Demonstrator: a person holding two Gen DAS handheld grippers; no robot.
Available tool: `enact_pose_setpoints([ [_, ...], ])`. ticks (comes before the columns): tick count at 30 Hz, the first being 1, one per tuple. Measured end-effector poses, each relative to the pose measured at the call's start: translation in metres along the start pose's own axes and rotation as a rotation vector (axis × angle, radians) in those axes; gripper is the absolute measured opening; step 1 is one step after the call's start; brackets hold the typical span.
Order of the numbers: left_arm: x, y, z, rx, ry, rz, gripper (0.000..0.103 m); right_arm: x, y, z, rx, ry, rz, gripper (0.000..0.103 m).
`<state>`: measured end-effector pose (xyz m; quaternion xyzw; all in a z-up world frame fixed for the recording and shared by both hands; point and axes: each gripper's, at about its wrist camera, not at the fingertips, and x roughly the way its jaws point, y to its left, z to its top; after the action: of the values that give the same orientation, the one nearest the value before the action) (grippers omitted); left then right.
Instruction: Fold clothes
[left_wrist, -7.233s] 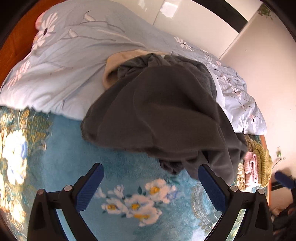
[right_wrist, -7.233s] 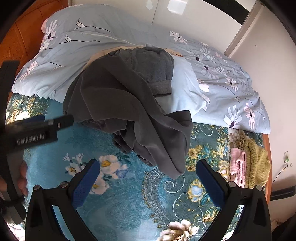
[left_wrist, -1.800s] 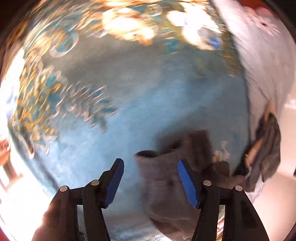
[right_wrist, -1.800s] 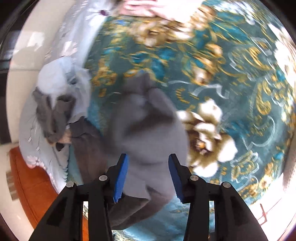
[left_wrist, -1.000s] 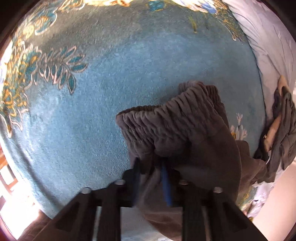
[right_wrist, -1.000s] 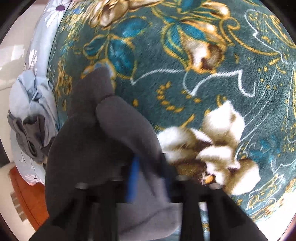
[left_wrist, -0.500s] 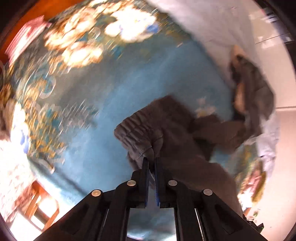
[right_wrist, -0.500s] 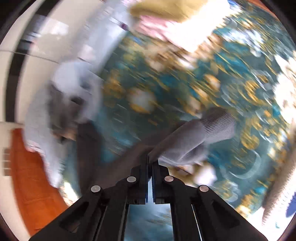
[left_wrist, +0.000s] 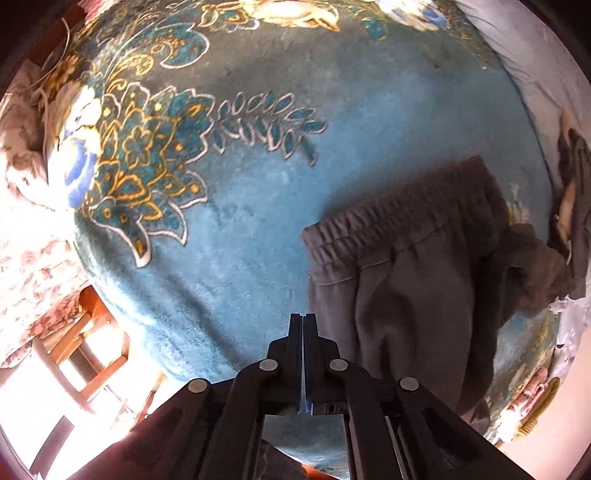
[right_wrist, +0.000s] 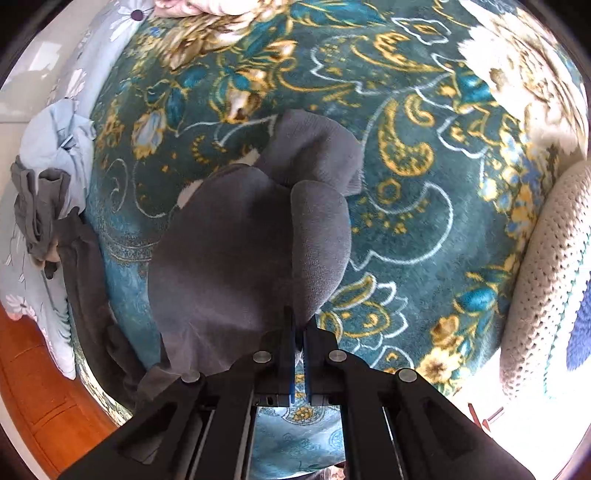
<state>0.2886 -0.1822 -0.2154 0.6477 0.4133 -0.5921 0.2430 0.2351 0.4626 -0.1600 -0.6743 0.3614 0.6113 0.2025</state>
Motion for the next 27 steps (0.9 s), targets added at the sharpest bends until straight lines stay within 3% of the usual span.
enact_pose_setpoints([
  [5, -0.007, -0.022, 0.007, 0.04, -0.026, -0.067, 0.002, -0.021, 0.003, -0.006, 0.016, -0.068, -0.08, 0.015],
  [7, -0.011, -0.021, 0.013, 0.059, -0.027, -0.091, 0.005, -0.037, 0.02, -0.002, -0.015, -0.128, -0.09, 0.033],
  [9, -0.01, -0.024, 0.016, 0.079, -0.025, -0.101, 0.022, -0.048, 0.043, 0.003, -0.061, -0.157, -0.065, 0.044],
  [11, -0.006, -0.033, 0.017, 0.105, -0.02, -0.101, 0.04, -0.04, 0.08, 0.004, -0.107, -0.132, -0.019, 0.051],
  [12, -0.004, -0.036, 0.017, 0.117, -0.015, -0.102, 0.043, -0.031, 0.102, 0.003, -0.128, -0.109, 0.004, 0.057],
  [20, -0.002, -0.043, 0.026, 0.162, 0.009, -0.099, 0.055, 0.041, 0.278, -0.007, -0.29, 0.073, 0.181, 0.058],
  [23, -0.004, -0.035, 0.035, 0.128, 0.014, -0.119, 0.058, 0.066, 0.326, -0.007, -0.323, 0.077, 0.162, 0.072],
  [27, -0.005, -0.019, 0.05, 0.03, 0.019, -0.163, 0.059, 0.101, 0.39, -0.007, -0.366, 0.082, 0.136, 0.072],
])
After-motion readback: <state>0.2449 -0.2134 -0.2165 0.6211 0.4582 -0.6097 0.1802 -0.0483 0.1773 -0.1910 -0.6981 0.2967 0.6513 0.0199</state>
